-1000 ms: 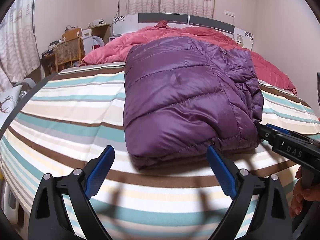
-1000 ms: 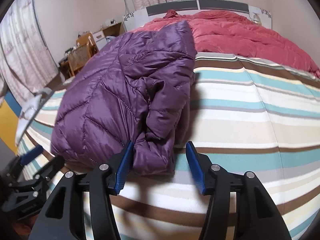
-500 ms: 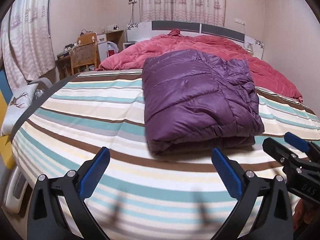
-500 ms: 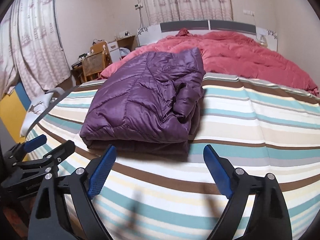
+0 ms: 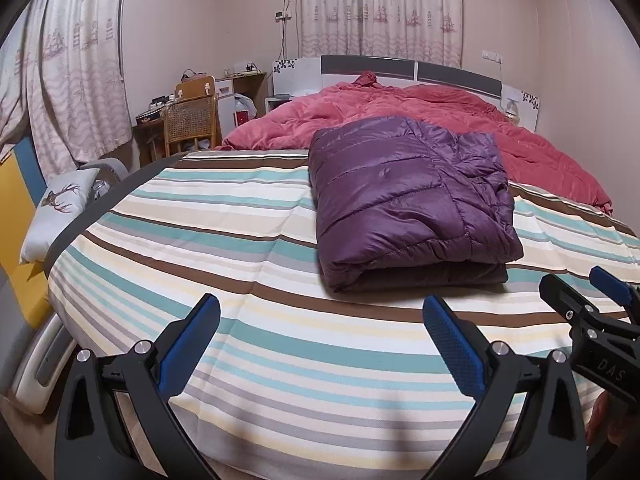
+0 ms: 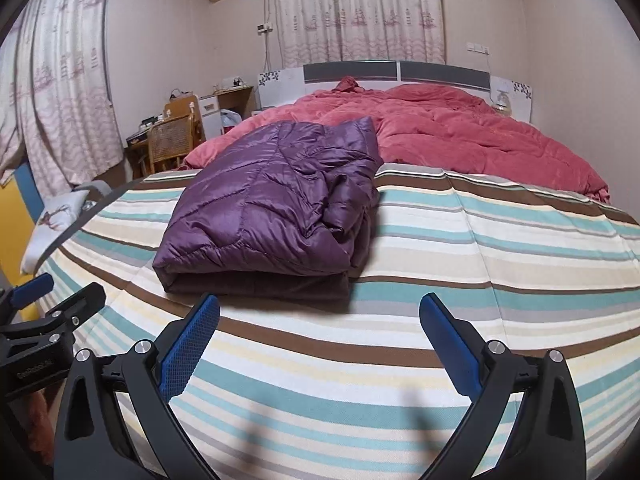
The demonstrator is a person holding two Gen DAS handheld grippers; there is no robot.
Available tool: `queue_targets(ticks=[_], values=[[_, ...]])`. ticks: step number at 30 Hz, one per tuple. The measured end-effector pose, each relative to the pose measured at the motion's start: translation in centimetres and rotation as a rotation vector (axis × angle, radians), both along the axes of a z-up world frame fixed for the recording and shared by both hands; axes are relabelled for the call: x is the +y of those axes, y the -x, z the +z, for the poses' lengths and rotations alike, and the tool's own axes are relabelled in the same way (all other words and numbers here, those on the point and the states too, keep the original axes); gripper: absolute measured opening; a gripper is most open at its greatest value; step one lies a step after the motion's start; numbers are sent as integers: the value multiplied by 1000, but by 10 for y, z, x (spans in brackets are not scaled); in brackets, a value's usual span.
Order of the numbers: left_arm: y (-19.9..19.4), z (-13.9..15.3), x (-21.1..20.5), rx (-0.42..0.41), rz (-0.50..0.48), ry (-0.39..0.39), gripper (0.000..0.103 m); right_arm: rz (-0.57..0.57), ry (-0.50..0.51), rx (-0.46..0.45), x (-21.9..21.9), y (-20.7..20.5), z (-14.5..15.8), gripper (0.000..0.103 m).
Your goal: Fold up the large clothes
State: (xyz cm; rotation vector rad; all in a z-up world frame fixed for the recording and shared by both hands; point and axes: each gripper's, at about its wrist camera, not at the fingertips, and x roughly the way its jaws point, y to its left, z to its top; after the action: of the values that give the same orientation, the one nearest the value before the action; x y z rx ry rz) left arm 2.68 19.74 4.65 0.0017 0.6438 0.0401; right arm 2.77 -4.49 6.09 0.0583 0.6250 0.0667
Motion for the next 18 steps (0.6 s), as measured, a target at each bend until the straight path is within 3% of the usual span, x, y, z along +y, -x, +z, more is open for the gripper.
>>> queue_targets(ticks=[18], values=[[4, 1, -8, -1, -19, -8, 101, 19, -10, -6, 2, 5, 2, 100]])
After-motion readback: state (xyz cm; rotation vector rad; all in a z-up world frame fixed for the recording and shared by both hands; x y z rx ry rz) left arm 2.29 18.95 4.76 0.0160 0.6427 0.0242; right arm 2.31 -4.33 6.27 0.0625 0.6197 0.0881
